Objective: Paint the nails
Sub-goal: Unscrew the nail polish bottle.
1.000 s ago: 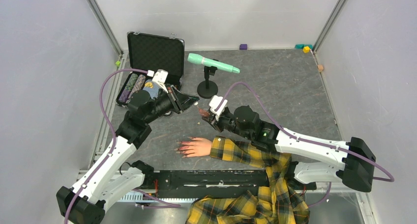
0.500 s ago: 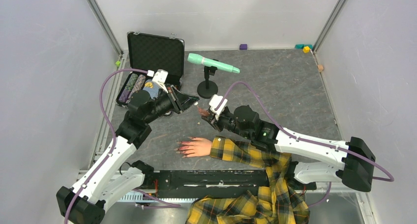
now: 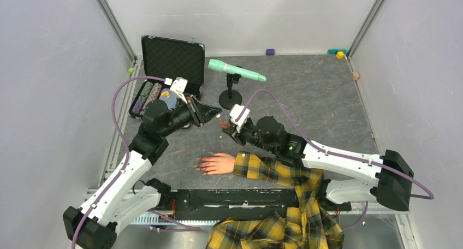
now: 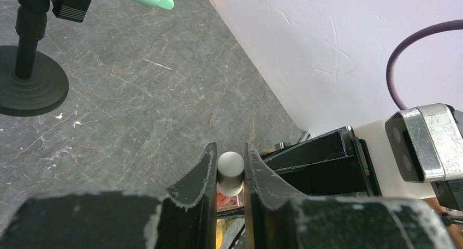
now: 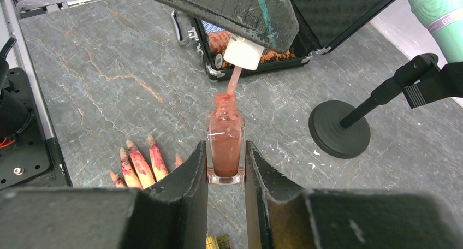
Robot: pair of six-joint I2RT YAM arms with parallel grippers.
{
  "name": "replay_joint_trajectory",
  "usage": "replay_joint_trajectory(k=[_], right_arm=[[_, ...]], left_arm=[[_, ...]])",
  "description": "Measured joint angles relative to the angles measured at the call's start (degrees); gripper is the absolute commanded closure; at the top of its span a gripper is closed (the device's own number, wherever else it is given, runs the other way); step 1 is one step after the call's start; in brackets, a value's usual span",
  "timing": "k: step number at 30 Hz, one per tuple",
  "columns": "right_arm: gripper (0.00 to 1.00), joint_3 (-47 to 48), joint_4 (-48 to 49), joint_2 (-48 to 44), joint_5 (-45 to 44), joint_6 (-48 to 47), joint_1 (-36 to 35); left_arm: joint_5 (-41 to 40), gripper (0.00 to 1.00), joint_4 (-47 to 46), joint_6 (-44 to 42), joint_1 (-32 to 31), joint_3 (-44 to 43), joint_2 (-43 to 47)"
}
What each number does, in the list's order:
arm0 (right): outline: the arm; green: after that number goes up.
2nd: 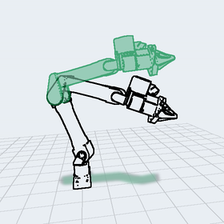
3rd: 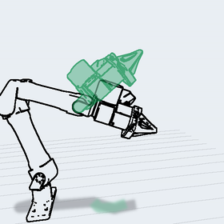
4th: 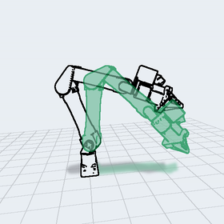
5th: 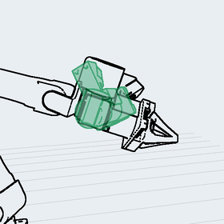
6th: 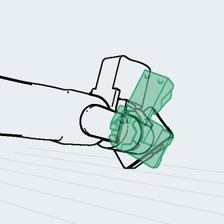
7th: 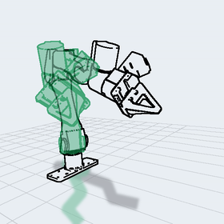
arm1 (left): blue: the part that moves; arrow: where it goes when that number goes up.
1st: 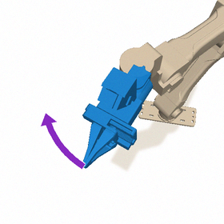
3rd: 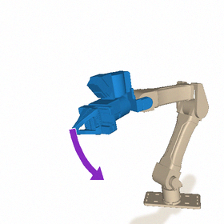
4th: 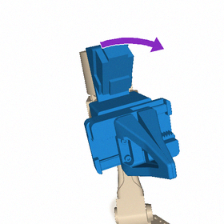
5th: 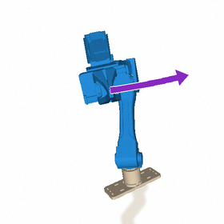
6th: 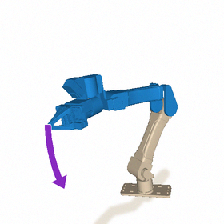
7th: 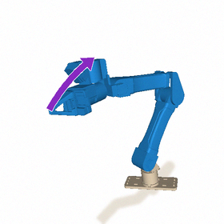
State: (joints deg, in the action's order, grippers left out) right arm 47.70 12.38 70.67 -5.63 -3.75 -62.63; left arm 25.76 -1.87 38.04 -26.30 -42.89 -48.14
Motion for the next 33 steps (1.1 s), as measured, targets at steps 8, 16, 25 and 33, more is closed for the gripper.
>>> replay_joint_trajectory(k=[8, 16, 25, 33], right_arm=[[1.0, 0.0, 0.0, 0.0, -0.9, 0.1, 0.0], [1.0, 0.0, 0.0, -0.4, -1.1, 0.5, 0.0], [1.0, 0.0, 0.1, -0.4, -0.9, 0.5, 0.0], [1.0, 0.1, 0.6, 0.1, -0.4, 0.8, -0.2]], left_arm=[[0.0, 0.98, 0.0, 0.0, 0.0, 0.0, 0.0], [0.0, 0.98, 0.0, 0.0, 0.0, 0.0, 0.0], [0.0, 0.98, 0.0, 0.0, 0.0, 0.0, 0.0], [-0.1, 0.98, 0.0, 0.0, 0.0, 0.0, 0.0]])
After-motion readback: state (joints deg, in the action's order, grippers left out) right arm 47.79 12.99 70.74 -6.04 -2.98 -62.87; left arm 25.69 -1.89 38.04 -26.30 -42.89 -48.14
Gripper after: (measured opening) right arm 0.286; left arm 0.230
